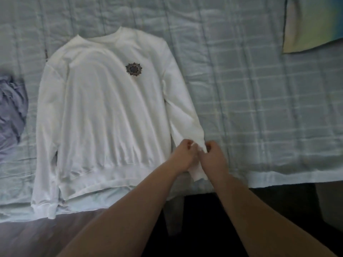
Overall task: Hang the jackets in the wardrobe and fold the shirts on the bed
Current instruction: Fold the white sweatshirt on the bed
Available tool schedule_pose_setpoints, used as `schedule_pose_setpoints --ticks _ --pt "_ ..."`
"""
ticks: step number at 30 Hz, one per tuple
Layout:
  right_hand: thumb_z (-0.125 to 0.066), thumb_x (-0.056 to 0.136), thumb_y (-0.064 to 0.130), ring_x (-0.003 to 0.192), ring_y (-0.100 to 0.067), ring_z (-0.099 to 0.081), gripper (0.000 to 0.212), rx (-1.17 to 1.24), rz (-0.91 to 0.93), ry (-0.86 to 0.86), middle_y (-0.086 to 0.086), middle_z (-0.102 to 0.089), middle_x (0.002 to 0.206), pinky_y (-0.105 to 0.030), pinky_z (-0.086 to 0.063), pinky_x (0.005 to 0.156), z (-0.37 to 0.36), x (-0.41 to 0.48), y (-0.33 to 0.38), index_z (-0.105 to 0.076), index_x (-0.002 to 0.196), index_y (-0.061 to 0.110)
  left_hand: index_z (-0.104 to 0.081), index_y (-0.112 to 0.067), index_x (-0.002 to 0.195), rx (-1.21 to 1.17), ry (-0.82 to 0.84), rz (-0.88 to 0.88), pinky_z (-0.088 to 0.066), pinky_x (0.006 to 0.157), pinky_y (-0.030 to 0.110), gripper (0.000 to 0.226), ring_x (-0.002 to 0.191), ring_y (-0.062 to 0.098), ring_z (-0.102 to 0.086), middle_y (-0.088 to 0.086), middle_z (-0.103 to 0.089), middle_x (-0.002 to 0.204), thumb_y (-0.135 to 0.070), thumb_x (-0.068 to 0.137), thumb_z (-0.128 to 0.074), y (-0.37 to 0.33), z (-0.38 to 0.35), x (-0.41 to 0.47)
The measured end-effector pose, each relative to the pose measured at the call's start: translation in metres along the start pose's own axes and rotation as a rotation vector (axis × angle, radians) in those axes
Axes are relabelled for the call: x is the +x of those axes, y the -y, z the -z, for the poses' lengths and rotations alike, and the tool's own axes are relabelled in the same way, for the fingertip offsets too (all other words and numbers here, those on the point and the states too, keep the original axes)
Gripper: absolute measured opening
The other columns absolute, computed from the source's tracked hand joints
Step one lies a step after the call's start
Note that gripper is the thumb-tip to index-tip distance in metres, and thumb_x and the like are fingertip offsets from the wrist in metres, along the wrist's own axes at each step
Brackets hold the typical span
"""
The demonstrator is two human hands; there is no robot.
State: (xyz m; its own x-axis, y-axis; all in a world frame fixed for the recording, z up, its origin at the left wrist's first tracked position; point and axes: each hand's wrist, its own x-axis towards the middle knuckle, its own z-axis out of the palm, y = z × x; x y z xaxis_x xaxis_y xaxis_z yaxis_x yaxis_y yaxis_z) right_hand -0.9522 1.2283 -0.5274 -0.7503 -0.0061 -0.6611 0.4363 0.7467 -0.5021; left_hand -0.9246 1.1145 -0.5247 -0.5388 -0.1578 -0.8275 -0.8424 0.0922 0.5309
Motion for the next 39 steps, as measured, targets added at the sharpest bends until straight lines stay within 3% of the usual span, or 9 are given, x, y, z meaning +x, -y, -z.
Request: schedule_pose_setpoints --ticks 4,10,13,17,23,29,32,35,39 --pt "-0.057 0.086 0.012 0.068 -0.006 -0.063 0.017 0.165 0.105 -0.024 0.009 -0.065 0.077 -0.014 -0.042 0.050 0.083 0.012 0.021 -0.057 0.091 0.029 -0.060 -0.016 0.128 -0.638 0.214 0.052 -0.057 0.076 0.036 0.050 0.102 0.017 -0.067 -0.002 -0.072 0.114 -0.052 0.102 -0.037 -0.070 -0.045 0.000" --pt "-0.055 0.077 0.012 0.088 -0.016 -0.057 0.031 -0.096 0.573 -0.194 0.007 -0.057 0.092 -0.037 -0.049 0.079 0.178 0.047 0.020 -0.060 0.102 0.030 -0.050 -0.007 0.123 -1.166 0.417 0.019 -0.045 0.097 0.041 0.059 0.105 0.033 -0.055 0.020 -0.055 0.109 -0.043 0.083 -0.072 -0.151 -0.099 0.027" --pt "-0.053 0.075 0.012 0.096 -0.020 -0.055 0.038 -0.222 0.663 -0.199 0.004 -0.059 0.101 -0.036 -0.047 0.088 0.195 0.075 -0.007 -0.066 0.108 0.023 -0.051 0.008 0.128 -1.357 0.543 0.091 -0.037 0.111 0.050 0.056 0.117 0.040 -0.056 0.028 -0.056 0.125 -0.035 0.094 -0.058 -0.158 -0.125 0.052" --pt "-0.048 0.071 0.008 0.097 -0.015 -0.057 0.036 -0.067 0.496 -0.166 0.004 -0.068 0.096 -0.016 -0.038 0.090 0.195 0.104 -0.056 -0.074 0.092 0.021 -0.044 0.006 0.140 -1.434 0.400 0.240 -0.056 0.088 0.053 0.053 0.104 0.041 -0.066 0.027 -0.062 0.124 -0.021 0.094 -0.050 -0.151 -0.161 0.079" --pt "-0.059 0.088 0.039 0.102 -0.028 -0.062 0.026 0.302 -0.211 -0.318 -0.007 -0.066 0.107 -0.042 -0.049 0.093 0.202 0.140 -0.092 -0.062 0.105 0.019 -0.053 0.002 0.131 -1.543 0.180 0.315 -0.059 0.074 0.057 0.067 0.104 0.043 -0.063 0.025 -0.066 0.120 0.006 0.069 -0.029 -0.146 -0.184 0.084" --pt "-0.058 0.096 0.027 0.105 -0.031 -0.066 0.028 1.012 -0.425 0.080 -0.013 -0.069 0.117 -0.053 -0.052 0.093 0.199 0.150 -0.075 -0.066 0.119 0.013 -0.048 0.001 0.138 -1.477 0.227 0.296 -0.058 0.083 0.055 0.068 0.118 0.043 -0.059 0.025 -0.060 0.132 0.002 0.074 -0.025 -0.143 -0.180 0.084" --pt "-0.059 0.093 0.015 0.112 -0.036 -0.065 0.031 1.045 -0.225 -0.071 -0.015 -0.069 0.120 -0.059 -0.050 0.096 0.194 0.157 -0.074 -0.064 0.124 0.009 -0.058 -0.001 0.124 -1.375 0.230 0.288 -0.056 0.083 0.049 0.058 0.110 0.038 -0.062 0.019 -0.065 0.123 0.000 0.072 -0.032 -0.141 -0.172 0.087" --pt "-0.062 0.090 0.024 0.105 -0.027 -0.069 0.024 0.881 -0.099 -0.308 -0.005 -0.073 0.109 -0.058 -0.053 0.093 0.203 0.162 -0.063 -0.068 0.112 0.018 -0.059 -0.013 0.076 -0.730 0.118 0.272 -0.042 0.062 0.031 0.015 0.064 0.021 -0.054 0.010 -0.055 0.078 -0.008 0.074 -0.045 -0.147 -0.161 0.082" --pt "-0.057 0.084 0.048 0.102 -0.021 -0.068 0.036 0.737 -0.055 -0.376 0.002 -0.072 0.107 -0.057 -0.056 0.087 0.213 0.177 -0.065 -0.066 0.111 0.026 -0.060 -0.017 0.072 0.027 -0.229 -0.133 -0.042 0.060 0.029 0.014 0.065 0.016 -0.054 -0.005 -0.059 0.066 -0.008 0.077 -0.051 -0.160 -0.137 0.076"
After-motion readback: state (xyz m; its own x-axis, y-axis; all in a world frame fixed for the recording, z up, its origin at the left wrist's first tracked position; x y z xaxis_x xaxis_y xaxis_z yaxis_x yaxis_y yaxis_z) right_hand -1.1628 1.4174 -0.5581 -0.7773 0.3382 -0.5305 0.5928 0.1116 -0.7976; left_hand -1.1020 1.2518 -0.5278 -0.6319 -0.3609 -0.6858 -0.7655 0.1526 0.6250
